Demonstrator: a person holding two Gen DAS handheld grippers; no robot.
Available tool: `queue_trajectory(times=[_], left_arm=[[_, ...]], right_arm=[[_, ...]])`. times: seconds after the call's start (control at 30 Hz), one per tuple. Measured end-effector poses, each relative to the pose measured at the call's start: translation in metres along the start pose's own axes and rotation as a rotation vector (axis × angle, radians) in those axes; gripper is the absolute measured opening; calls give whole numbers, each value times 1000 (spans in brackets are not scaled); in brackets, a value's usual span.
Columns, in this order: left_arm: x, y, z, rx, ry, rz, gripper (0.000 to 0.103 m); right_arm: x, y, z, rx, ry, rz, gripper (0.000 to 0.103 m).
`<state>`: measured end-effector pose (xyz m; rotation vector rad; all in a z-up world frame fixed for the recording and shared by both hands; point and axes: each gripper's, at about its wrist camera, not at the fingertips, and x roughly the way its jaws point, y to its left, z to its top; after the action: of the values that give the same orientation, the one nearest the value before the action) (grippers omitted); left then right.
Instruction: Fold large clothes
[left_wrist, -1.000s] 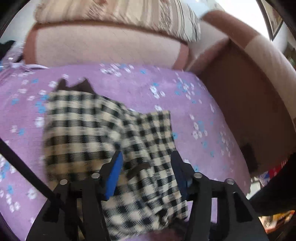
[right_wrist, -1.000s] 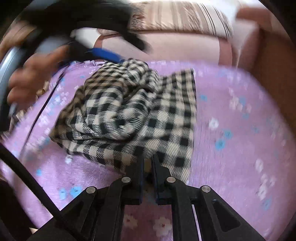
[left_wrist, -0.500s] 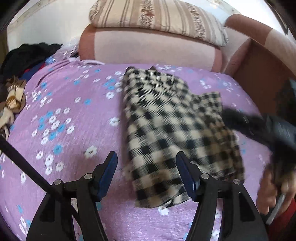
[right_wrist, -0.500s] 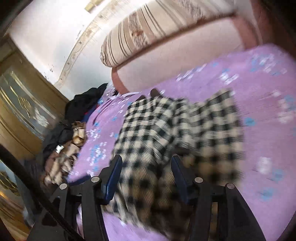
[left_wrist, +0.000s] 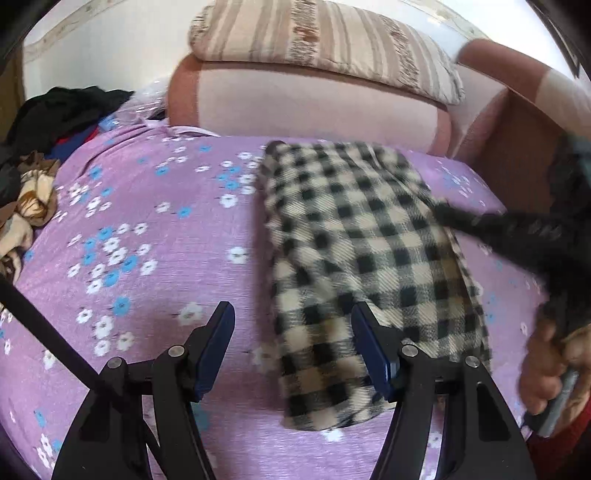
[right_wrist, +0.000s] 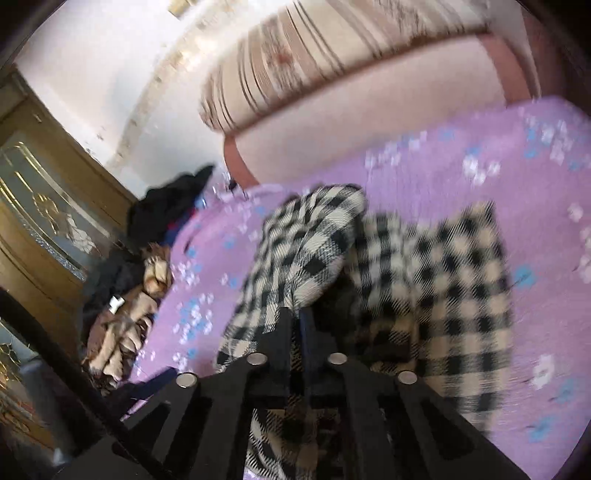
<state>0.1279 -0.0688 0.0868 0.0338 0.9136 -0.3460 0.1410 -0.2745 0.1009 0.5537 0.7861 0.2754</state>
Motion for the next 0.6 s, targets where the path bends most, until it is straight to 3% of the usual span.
queue_trajectory(times=[0.13, 0.23, 0.27, 0.3, 0.33, 0.47, 0.57, 0.6], left_arm=[[29, -20, -13, 52, 75, 30, 64], [44, -21, -23, 50, 108, 67, 65], [44, -20, -25, 45, 101, 64, 65], [42, -19, -25, 36, 101, 59, 65], [41, -17, -25, 24, 104, 54, 65], [28, -12, -24, -23, 95, 57, 65], [17, -8, -26, -27, 73, 82, 65], [15, -7, -26, -27, 70, 89, 65]], right_arm=[[-20, -20, 1, 4, -37, -166, 1], [-27, -51, -6, 119, -13, -37, 9], [-26, -57, -9, 144, 13, 5, 36], [-23, -60, -13, 158, 29, 33, 55], [-22, -62, -15, 166, 25, 52, 66], [3, -52, -21, 184, 64, 156, 66], [35, -35, -28, 140, 125, 139, 66], [46, -30, -31, 126, 148, 131, 61]])
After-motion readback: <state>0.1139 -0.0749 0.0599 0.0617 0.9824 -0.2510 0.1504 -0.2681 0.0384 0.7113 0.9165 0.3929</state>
